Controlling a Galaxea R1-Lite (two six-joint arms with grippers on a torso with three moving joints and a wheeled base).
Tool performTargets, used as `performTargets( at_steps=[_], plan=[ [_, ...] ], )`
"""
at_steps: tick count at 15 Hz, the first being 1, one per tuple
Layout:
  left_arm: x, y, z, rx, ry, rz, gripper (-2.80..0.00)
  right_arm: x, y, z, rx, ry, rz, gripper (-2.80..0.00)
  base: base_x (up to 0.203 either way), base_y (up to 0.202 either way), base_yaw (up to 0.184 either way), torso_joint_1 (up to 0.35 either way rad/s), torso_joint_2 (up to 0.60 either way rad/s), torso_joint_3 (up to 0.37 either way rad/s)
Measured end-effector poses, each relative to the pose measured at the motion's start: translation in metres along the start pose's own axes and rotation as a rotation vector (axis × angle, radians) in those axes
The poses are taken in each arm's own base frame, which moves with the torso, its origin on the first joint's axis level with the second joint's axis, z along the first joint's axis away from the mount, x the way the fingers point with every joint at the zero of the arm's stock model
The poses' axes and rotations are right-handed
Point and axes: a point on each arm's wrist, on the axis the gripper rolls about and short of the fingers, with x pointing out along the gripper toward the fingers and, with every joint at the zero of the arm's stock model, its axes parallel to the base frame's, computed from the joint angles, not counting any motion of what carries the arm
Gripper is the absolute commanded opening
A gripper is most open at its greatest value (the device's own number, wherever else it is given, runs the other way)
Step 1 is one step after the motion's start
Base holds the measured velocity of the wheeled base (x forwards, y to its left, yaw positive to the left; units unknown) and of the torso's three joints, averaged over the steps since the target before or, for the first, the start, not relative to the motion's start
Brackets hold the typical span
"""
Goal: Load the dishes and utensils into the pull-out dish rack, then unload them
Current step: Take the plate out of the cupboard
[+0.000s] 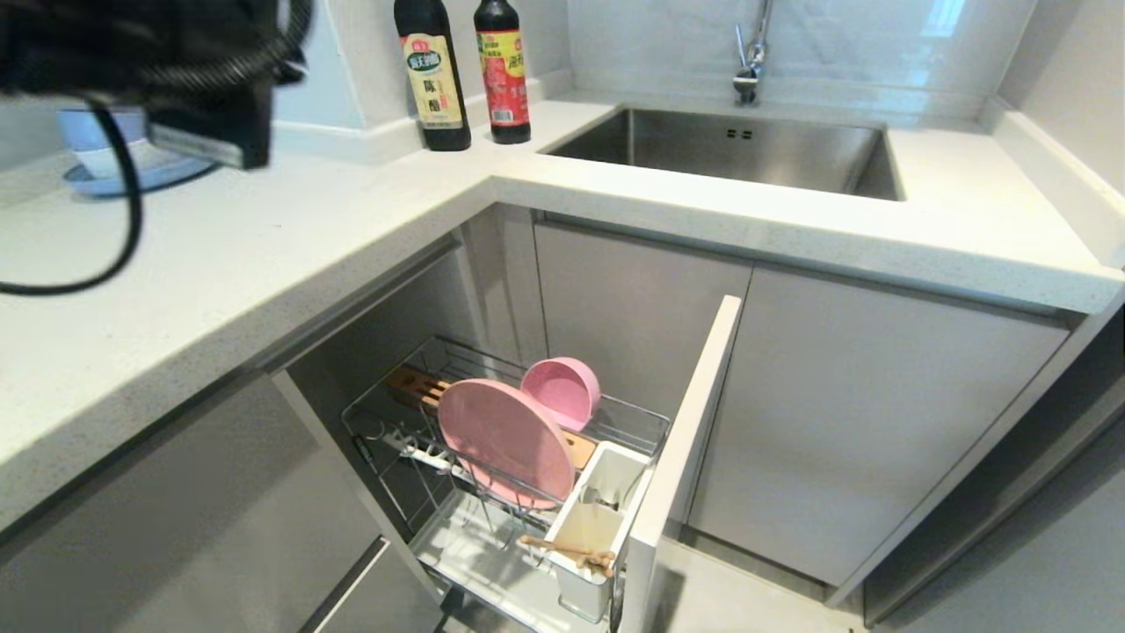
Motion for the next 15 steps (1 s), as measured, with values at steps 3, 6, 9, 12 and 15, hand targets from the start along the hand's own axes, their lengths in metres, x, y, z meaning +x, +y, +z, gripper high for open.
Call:
performTargets(
  at_steps=[3,6,9,12,15],
  plan=[
    [-0.019,-0.019,0.08,0.119,-0.127,-0.135,-2.8,0.0,0.0,0.0,0.0,0.0,-0.001,-2.8,0.0,0.0,0.0,0.0,0.0,0.0],
    [-0.046,-0.014,0.14,0.244,-0.227,-0.222,-2.8,0.0,0.0,0.0,0.0,0.0,-0.001,-2.8,0.0,0.0,0.0,0.0,0.0,0.0],
    [-0.102,0.001,0.17,0.35,-0.224,-0.31,-2.8,0.0,0.0,0.0,0.0,0.0,-0.001,-2.8,0.0,0.0,0.0,0.0,0.0,0.0],
    [-0.162,0.038,0.165,0.501,-0.134,-0.351,-2.8,0.0,0.0,0.0,0.0,0.0,-0.001,-2.8,0.0,0.0,0.0,0.0,0.0,0.0],
    [-0.214,0.095,0.141,0.68,-0.033,-0.398,-2.8,0.0,0.0,0.0,0.0,0.0,0.0,-2.8,0.0,0.0,0.0,0.0,0.0,0.0]
  ],
)
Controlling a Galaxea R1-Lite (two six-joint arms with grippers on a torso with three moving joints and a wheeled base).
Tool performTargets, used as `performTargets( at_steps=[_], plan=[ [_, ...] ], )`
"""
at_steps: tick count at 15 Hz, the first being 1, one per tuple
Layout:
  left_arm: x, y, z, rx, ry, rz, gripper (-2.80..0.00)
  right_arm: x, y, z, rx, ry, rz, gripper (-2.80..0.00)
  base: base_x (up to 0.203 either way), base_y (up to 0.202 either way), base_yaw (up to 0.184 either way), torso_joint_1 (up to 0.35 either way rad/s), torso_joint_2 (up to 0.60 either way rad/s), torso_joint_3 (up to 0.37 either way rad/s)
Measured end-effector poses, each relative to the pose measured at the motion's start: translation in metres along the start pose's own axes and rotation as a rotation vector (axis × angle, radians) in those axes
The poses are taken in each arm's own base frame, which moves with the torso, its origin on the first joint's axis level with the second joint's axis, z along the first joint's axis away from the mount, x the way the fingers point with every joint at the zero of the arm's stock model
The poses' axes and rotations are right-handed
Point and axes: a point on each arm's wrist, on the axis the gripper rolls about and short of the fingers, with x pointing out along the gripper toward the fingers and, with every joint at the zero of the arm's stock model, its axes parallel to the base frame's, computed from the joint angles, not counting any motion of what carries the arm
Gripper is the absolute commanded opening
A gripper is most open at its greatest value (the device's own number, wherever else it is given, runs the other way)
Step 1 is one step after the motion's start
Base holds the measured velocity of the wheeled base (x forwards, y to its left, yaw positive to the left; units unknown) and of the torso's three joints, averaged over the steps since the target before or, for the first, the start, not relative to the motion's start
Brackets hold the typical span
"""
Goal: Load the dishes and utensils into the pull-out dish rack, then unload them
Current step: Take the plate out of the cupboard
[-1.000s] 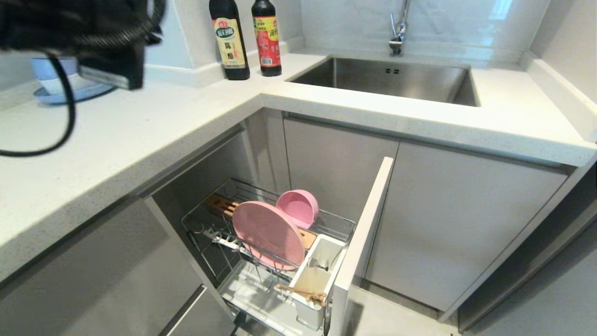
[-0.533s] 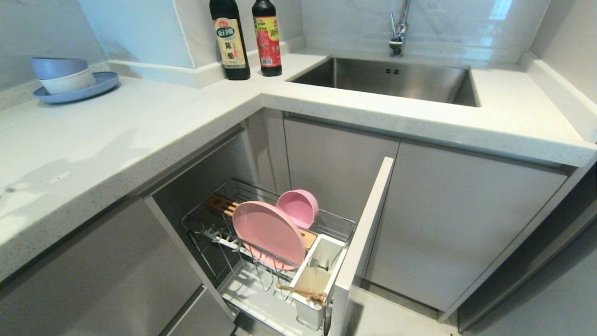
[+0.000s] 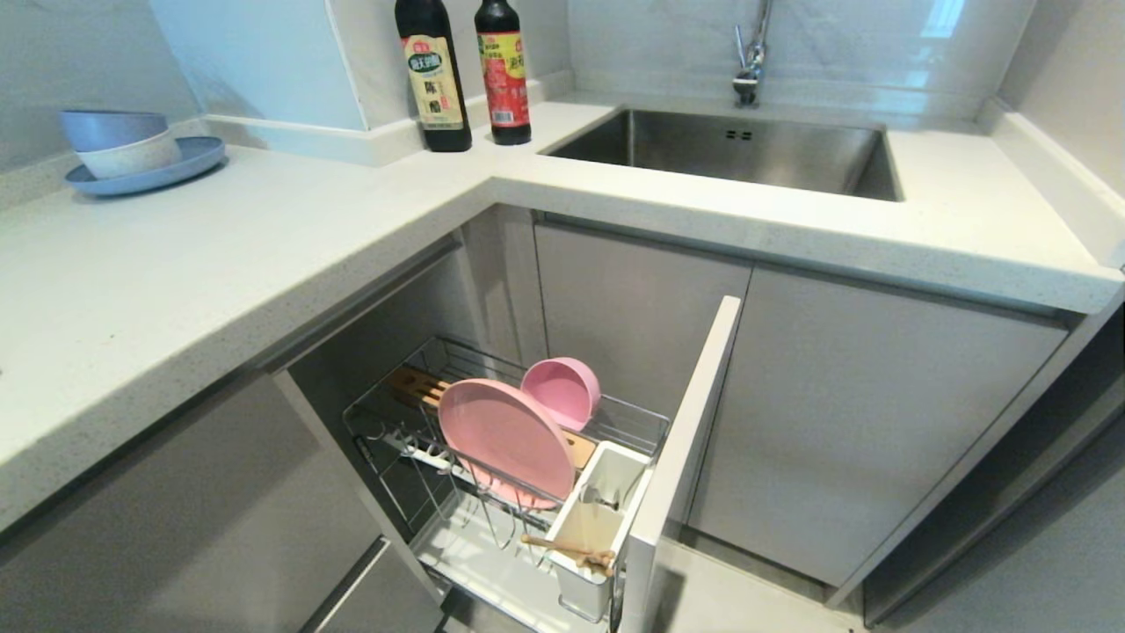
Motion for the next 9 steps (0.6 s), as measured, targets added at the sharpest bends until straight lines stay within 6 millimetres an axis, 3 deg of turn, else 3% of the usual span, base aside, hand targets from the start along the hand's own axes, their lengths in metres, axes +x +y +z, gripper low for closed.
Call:
performTargets(
  at_steps=[2,4,6,9],
  plan=[
    [-0.034,0.011,-0.036,0.107,0.055,-0.03,-2.8,0.0,0.0,0.0,0.0,0.0,-0.001,-2.8,0.0,0.0,0.0,0.0,0.0,0.0],
    [-0.056,0.026,-0.073,0.216,0.102,-0.045,-2.8,0.0,0.0,0.0,0.0,0.0,0.0,-2.8,0.0,0.0,0.0,0.0,0.0,0.0],
    [-0.067,0.044,-0.112,0.334,0.131,-0.043,-2.8,0.0,0.0,0.0,0.0,0.0,0.0,-2.8,0.0,0.0,0.0,0.0,0.0,0.0],
    [-0.067,0.072,-0.166,0.433,0.122,-0.017,-2.8,0.0,0.0,0.0,0.0,0.0,0.0,-2.8,0.0,0.0,0.0,0.0,0.0,0.0]
  ],
)
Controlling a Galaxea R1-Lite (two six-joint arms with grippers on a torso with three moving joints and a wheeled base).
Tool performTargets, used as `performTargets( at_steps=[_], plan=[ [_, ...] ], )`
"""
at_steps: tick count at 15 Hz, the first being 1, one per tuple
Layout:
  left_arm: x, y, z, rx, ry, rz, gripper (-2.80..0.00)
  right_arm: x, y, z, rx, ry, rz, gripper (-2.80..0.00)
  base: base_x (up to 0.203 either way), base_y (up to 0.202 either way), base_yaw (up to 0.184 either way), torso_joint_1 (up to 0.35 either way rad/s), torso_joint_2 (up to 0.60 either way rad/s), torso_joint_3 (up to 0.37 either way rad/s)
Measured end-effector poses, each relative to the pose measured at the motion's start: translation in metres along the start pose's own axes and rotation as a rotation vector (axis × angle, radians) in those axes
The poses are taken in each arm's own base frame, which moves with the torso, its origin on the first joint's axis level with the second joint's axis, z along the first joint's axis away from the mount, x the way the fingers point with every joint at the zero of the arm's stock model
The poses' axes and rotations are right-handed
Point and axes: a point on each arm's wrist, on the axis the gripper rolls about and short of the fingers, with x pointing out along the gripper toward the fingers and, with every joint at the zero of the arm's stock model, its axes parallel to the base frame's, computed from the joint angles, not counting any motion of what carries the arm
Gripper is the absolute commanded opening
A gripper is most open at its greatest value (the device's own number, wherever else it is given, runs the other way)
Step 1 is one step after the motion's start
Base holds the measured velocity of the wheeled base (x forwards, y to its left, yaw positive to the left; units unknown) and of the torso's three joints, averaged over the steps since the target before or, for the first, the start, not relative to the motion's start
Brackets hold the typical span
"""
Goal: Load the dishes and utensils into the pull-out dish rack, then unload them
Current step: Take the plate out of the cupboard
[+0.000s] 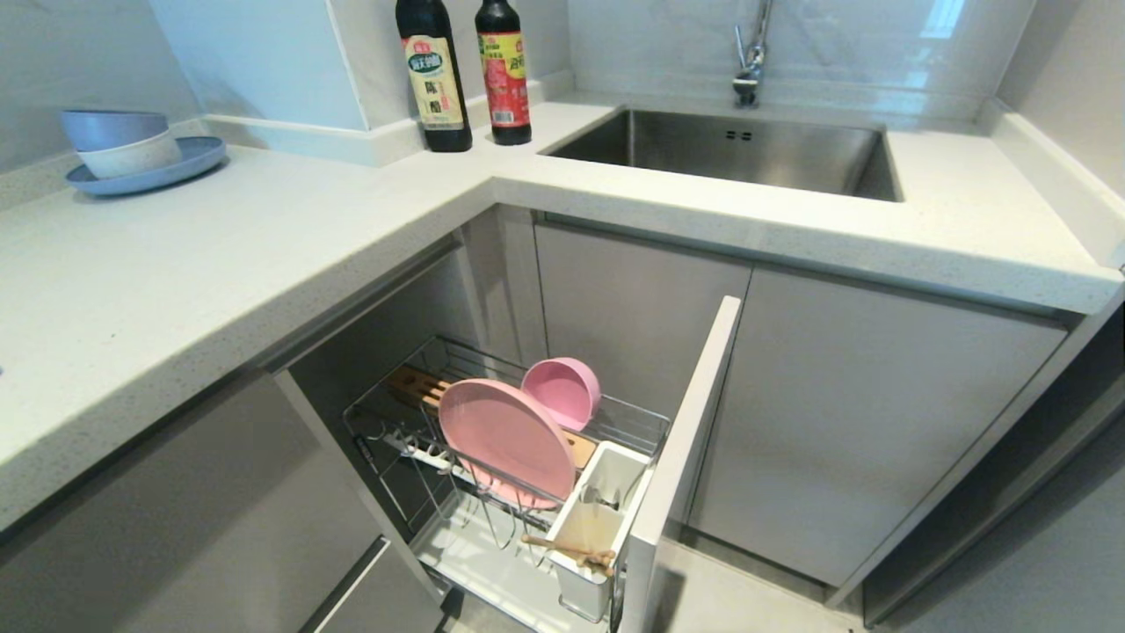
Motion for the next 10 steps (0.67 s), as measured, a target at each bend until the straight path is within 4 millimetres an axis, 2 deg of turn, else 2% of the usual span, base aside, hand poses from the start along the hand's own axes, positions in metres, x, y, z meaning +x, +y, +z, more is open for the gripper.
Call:
performTargets(
  at_steps=[3,7,10],
  plan=[
    [0.009,0.003,-0.051,0.036,0.009,0.048,-2.8,0.0,0.0,0.0,0.0,0.0,0.0,-2.8,0.0,0.0,0.0,0.0,0.0,0.0],
    [0.019,0.005,-0.103,0.04,0.082,0.07,-2.8,0.0,0.0,0.0,0.0,0.0,0.0,-2.8,0.0,0.0,0.0,0.0,0.0,0.0],
    [0.021,0.007,-0.111,0.01,0.045,0.108,-2.8,0.0,0.0,0.0,0.0,0.0,0.0,-2.8,0.0,0.0,0.0,0.0,0.0,0.0]
  ],
)
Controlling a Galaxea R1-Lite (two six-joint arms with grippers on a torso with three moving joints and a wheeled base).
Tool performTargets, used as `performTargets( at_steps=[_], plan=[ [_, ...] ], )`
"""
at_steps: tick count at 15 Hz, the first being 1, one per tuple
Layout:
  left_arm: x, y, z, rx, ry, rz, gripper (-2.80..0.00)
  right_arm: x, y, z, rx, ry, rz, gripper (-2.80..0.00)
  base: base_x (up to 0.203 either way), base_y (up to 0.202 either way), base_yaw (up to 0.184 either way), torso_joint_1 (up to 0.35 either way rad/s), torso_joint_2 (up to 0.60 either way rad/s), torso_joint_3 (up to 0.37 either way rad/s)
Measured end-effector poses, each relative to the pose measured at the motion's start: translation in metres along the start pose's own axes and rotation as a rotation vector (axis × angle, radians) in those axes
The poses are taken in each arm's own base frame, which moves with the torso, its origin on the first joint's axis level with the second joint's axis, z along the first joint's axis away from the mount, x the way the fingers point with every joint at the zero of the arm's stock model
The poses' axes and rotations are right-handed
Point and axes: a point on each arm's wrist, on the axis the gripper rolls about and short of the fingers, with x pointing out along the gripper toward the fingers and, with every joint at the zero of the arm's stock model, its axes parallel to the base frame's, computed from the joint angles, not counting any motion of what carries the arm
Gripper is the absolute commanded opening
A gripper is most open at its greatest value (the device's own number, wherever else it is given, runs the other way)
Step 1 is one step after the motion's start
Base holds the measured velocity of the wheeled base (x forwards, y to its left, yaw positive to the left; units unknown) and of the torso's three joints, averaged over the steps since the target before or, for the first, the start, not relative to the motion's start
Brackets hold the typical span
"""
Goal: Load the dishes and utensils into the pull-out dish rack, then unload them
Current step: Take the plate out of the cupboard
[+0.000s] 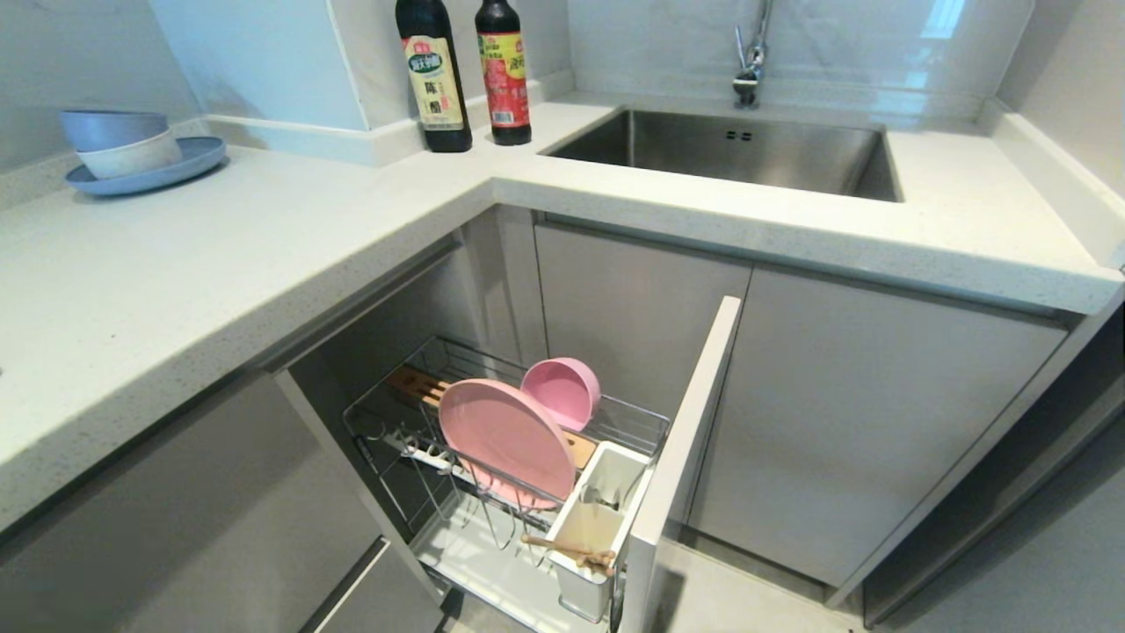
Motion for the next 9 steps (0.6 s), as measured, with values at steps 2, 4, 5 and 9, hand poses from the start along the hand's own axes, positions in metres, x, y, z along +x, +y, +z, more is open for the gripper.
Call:
performTargets(
  at_steps=[2,4,5,9],
  plan=[
    [0.0,0.0,-0.001,-0.018,-0.006,0.015,-2.8,0.0,0.0,0.0,0.0,0.0,0.0,-2.8,0.0,0.0,0.0,0.0,0.0,0.0],
    [0.0,0.001,-0.007,-0.005,0.054,0.032,-2.8,0.0,0.0,0.0,0.0,0.0,0.0,-2.8,0.0,0.0,0.0,0.0,0.0,0.0],
    [0.0,0.001,-0.011,0.002,0.093,0.04,-2.8,0.0,0.0,0.0,0.0,0.0,-0.001,-2.8,0.0,0.0,0.0,0.0,0.0,0.0],
    [0.0,0.001,-0.01,0.005,0.082,0.042,-2.8,0.0,0.0,0.0,0.0,0.0,0.0,-2.8,0.0,0.0,0.0,0.0,0.0,0.0]
  ],
)
